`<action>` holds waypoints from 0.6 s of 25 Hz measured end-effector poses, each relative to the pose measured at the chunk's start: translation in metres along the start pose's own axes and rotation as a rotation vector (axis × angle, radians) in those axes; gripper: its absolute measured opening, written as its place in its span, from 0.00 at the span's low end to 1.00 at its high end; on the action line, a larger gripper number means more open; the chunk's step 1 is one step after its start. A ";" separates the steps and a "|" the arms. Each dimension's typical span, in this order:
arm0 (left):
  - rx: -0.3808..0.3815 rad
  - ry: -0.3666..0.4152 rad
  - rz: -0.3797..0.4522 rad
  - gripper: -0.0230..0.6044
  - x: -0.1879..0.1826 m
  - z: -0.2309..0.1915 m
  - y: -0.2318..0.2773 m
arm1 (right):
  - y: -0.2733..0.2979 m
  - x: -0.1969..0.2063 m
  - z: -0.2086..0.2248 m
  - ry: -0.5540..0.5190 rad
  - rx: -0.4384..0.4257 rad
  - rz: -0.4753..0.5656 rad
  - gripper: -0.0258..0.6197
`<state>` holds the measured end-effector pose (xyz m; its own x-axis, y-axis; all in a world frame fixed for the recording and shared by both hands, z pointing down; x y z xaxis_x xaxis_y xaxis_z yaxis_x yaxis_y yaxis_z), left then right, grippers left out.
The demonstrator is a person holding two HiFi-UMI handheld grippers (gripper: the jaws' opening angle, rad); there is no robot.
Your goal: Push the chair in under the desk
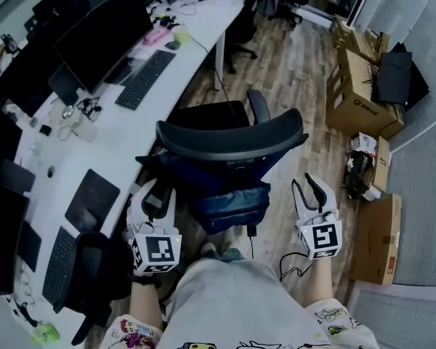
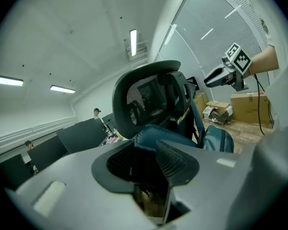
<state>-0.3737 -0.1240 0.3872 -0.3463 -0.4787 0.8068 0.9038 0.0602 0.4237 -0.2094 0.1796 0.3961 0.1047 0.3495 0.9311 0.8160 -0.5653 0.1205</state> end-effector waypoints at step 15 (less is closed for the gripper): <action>-0.008 0.164 -0.180 0.44 0.012 -0.025 0.027 | 0.052 0.003 0.011 -0.253 -0.119 0.013 0.37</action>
<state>-0.3474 -0.1500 0.3974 -0.4570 -0.6172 0.6405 0.8336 -0.0459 0.5505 -0.1608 0.1596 0.4013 0.2657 0.5087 0.8189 0.7429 -0.6494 0.1624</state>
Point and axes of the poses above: the fingertips, and each gripper's own axes: y forward along the fingers, z to its right, x out of its underside, the point moved 5 cm from there along -y, backward along the fingers, and after that the axes turned 15 degrees about x, right-handed, at the moved point
